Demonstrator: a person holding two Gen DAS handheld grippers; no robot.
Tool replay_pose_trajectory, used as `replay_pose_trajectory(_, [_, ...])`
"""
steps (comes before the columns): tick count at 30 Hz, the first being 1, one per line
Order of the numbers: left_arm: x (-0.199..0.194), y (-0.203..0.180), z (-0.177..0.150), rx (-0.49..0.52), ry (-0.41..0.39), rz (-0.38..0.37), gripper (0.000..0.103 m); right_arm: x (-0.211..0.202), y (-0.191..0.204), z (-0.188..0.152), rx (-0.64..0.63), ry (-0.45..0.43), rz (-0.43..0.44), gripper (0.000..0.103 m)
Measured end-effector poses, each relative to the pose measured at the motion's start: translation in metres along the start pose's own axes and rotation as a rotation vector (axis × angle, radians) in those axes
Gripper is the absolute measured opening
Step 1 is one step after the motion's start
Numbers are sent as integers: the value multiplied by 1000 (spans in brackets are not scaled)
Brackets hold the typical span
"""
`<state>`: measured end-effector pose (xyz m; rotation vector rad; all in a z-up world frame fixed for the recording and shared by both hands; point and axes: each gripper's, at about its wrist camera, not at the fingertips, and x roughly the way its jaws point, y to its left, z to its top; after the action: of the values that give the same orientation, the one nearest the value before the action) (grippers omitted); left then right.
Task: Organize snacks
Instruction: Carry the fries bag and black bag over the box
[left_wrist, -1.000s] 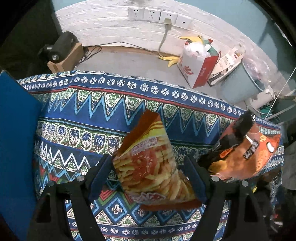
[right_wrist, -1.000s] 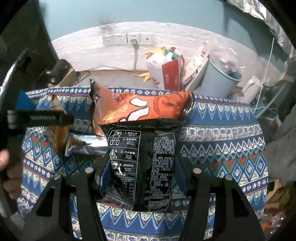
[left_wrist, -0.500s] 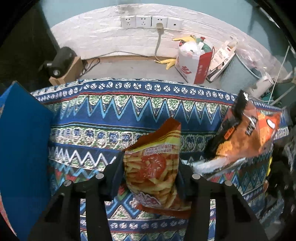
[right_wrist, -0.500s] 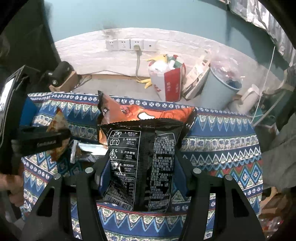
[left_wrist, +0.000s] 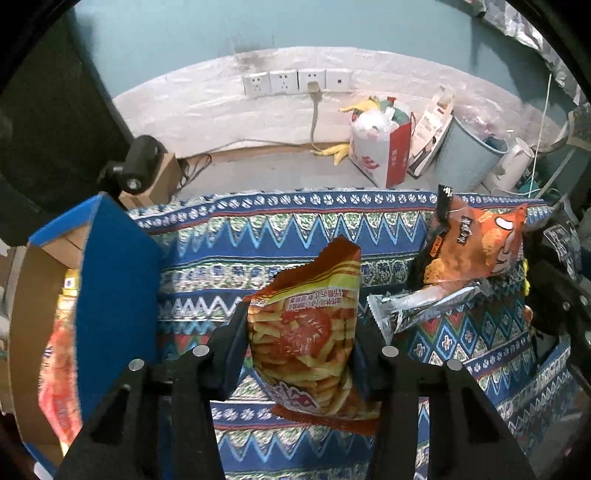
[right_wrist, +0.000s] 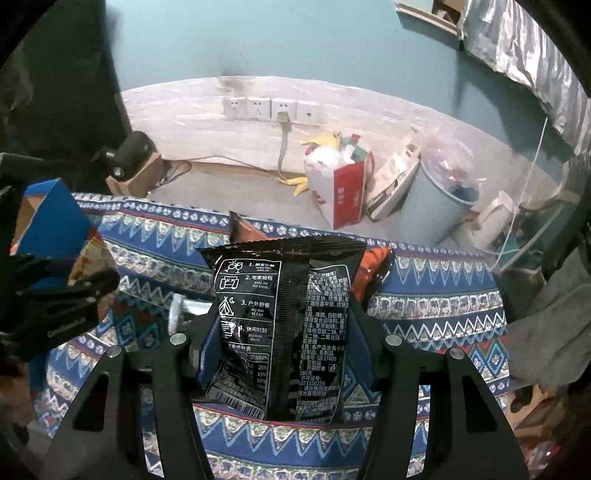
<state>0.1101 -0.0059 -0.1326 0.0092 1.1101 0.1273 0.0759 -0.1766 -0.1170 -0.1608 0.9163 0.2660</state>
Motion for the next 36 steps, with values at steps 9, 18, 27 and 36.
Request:
replay_pose_trajectory(9, [-32, 25, -14, 4, -55, 33, 49, -22, 22, 7, -37, -36, -1, 58])
replay_pose_trajectory(18, [-60, 60, -24, -35, -104, 47, 49, -39, 57, 20, -77, -70, 27, 58])
replay_pose_trajectory(27, [-81, 109, -40, -114, -126, 55, 49, -48, 107, 33, -136, -96, 74, 58])
replay_pose_trajectory(36, [-103, 146, -56, -188, -151, -13, 47, -47, 165, 45, -205, -99, 135, 58])
